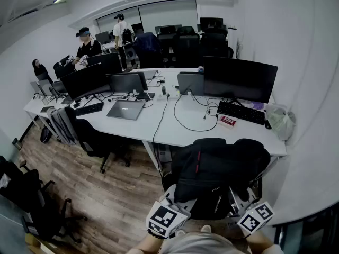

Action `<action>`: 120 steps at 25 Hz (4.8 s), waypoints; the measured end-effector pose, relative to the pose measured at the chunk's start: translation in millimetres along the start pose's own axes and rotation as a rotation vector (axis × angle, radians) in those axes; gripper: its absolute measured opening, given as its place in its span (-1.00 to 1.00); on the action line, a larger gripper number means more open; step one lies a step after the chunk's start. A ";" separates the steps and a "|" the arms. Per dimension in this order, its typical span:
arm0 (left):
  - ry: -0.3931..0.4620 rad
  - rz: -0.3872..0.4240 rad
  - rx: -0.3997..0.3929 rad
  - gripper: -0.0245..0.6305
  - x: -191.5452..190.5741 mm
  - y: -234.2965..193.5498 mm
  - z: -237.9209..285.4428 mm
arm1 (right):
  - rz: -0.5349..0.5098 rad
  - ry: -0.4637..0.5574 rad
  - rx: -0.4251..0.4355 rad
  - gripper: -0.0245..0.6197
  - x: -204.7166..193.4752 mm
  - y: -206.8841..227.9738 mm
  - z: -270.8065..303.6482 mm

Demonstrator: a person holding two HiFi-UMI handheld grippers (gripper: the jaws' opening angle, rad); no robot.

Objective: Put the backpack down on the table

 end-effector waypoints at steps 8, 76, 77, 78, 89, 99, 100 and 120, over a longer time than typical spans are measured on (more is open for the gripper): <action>-0.006 0.001 0.012 -0.77 -1.8 9.8 8.6 | 0.006 -0.001 0.010 -0.86 1.5 9.5 -8.0; 0.002 0.007 -0.001 -0.77 -9.5 -216.0 62.6 | -0.009 -0.010 -0.028 -0.86 4.1 50.9 218.7; 0.000 0.007 0.002 -0.77 -9.7 -221.1 60.8 | -0.006 -0.013 -0.027 -0.86 3.0 49.1 223.7; -0.001 0.006 0.005 -0.77 -9.3 -225.6 58.9 | -0.004 -0.016 -0.025 -0.86 2.3 47.2 228.2; 0.004 -0.019 0.054 -0.76 -10.6 -269.7 56.4 | -0.017 -0.054 0.010 -0.86 0.8 45.6 276.8; -0.008 -0.020 0.096 -0.77 -8.5 -312.4 100.1 | -0.007 -0.072 0.049 -0.86 12.4 87.6 325.3; -0.012 -0.021 0.099 -0.76 -8.4 -317.1 107.3 | -0.005 -0.075 0.053 -0.86 14.2 94.5 330.7; 0.007 -0.001 0.219 -0.76 11.2 -433.5 234.5 | -0.054 -0.091 0.186 -0.86 70.4 211.0 466.6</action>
Point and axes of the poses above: the fingertips, and each gripper's own axes: z forward along the fingers, y to its right, x out of its top, the point moved 1 cm from there along -z, backward along the fingers, and after that the axes turned 6 degrees about -x, right-handed, at the moved point
